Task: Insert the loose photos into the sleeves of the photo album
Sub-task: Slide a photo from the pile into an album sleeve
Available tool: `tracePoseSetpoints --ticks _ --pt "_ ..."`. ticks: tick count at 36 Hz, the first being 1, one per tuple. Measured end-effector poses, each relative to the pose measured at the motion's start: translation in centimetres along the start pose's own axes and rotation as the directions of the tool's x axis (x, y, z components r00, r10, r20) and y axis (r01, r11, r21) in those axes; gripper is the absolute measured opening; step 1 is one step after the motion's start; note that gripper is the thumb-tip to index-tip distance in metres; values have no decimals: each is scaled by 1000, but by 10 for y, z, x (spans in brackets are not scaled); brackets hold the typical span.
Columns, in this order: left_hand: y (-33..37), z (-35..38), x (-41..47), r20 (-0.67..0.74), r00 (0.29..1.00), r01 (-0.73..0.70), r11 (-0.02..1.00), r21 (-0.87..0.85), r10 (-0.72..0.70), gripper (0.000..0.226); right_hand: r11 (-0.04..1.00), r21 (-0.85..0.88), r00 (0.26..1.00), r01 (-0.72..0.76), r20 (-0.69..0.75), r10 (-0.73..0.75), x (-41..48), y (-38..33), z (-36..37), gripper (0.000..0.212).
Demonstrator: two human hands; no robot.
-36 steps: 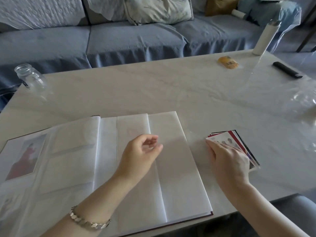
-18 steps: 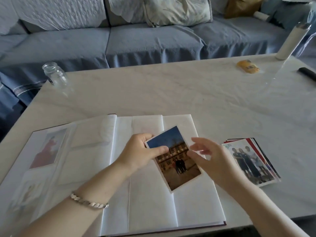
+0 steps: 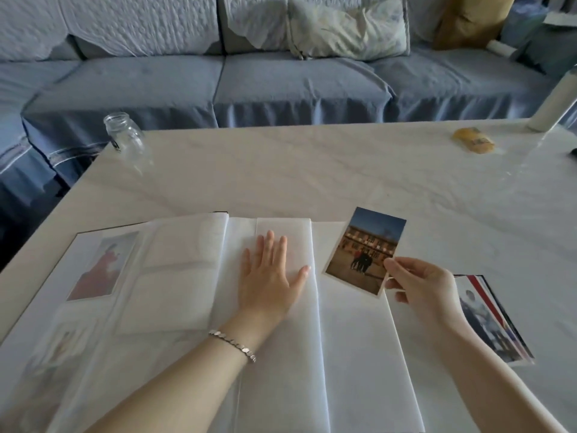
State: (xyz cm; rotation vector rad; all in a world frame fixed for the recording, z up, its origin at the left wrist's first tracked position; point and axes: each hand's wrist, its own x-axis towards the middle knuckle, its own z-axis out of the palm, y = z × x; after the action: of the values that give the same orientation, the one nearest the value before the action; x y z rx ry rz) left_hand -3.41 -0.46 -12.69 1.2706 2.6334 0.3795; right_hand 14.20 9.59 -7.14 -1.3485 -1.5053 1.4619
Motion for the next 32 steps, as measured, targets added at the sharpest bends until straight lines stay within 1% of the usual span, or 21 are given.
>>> tracePoseSetpoints --ticks 2,4,5,8,9,11,12,14,17,22,25,27,29,32 --pt "-2 7 2 -11 1000 -7 997 72 8 77 1000 10 1000 -8 -12 8 4 -1 6 13" --pt "-3 11 2 -24 999 -25 996 89 27 90 1000 -1 1000 0 -20 0 8 0 11 10" --pt "-5 14 2 -30 999 -26 996 90 28 93 1000 -16 1000 8 -21 -9 10 1 14 12" --pt "-6 11 3 -64 997 -47 995 84 52 82 996 -77 998 41 -40 -44 14 4 22 16" --pt "-7 11 4 -82 995 -56 994 92 63 81 994 -94 997 58 -52 -63 16 5 24 15" --pt "-7 12 2 -46 996 -73 993 96 78 87 987 -127 992 103 -65 -112 17 5 29 20" --pt "-9 13 1 -34 997 -65 995 70 68 89 982 -140 989 123 -64 -133 18 5 30 25" --pt "-10 12 0 -69 996 -57 997 42 60 88 975 -161 986 151 -52 -161 18 5 33 28" --pt "-10 12 -1 -74 996 -58 998 23 59 86 970 -180 984 165 -31 -173 18 6 36 27" --pt "-9 11 -1 -70 996 -51 999 5 51 87 972 -142 977 186 -73 -198 16 8 37 26" --pt "-9 12 -2 -79 995 -53 999 -3 53 86 973 -133 974 190 -99 -204 16 10 37 15" --pt "-9 12 -2 -80 996 -50 999 -9 49 85 972 -126 969 197 -122 -213 16 10 36 11" --pt "-8 12 -3 -85 995 -50 999 -11 49 85 970 -135 970 201 -111 -216 15 10 36 11" --pt "-8 12 -3 -85 995 -53 999 -9 52 85 964 -177 974 200 -74 -215 15 11 37 22"
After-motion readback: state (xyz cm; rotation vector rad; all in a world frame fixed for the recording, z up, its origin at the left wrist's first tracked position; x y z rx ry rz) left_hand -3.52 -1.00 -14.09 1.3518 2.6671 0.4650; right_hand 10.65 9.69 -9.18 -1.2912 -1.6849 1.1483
